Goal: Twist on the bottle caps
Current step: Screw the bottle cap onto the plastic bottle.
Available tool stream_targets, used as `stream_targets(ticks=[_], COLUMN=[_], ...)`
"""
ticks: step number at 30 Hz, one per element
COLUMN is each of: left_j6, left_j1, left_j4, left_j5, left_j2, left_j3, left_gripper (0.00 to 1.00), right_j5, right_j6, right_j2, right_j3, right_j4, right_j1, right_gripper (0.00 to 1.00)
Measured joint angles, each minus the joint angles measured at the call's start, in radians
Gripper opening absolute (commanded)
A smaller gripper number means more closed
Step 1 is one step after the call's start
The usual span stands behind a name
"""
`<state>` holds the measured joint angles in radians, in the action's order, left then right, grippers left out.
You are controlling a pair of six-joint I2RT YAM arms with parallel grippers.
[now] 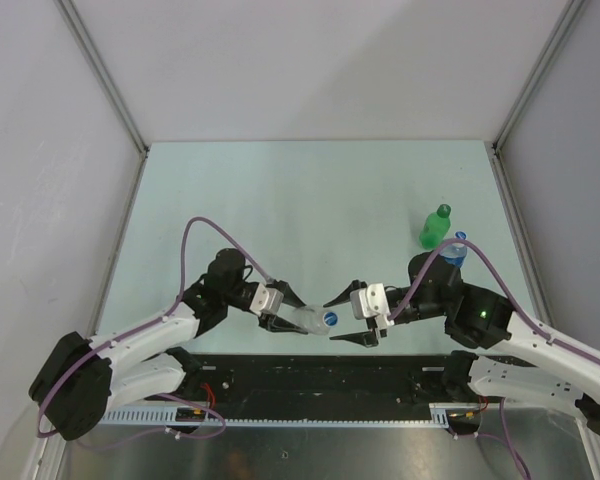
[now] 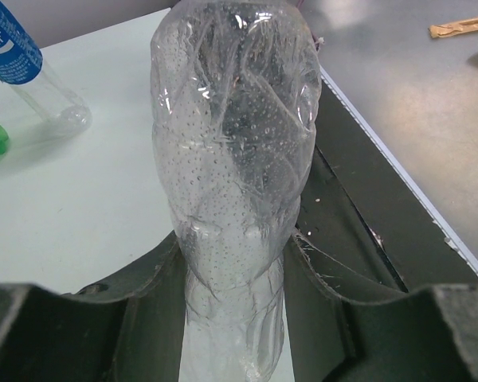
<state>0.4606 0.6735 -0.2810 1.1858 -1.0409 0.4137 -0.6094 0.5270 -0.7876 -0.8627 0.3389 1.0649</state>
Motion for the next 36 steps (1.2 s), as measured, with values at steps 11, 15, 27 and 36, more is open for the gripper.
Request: stream_targets(ticks=[11,15,27,36], left_j6=[0.020,0.022,-0.021,-0.169], left_j1=[0.000,0.000,-0.006,0.003], left_j4=[0.013,0.025,0.090,0.058], left_j5=[0.005,0.013,-0.107,-0.412], left_j2=[0.000,-0.001,0.140,0.277], left_j3=[0.010,0.015,0.027,0.026], left_gripper=[0.00,0.00,0.00,0.00], right_j5=[-0.011,-0.010,0.099,0.368], right_j6=[0.001,0.004,-0.140,-0.409], right_j2=[-0.011,-0.015,-0.045,-0.063], right_j3=[-0.013,-0.018,-0.043,0.035], right_j4=[0.007,0.007,-0.066,-0.404], right_j1=[0.000,0.000,0.002,0.003], right_gripper=[0.36,0.27,0.00,0.00])
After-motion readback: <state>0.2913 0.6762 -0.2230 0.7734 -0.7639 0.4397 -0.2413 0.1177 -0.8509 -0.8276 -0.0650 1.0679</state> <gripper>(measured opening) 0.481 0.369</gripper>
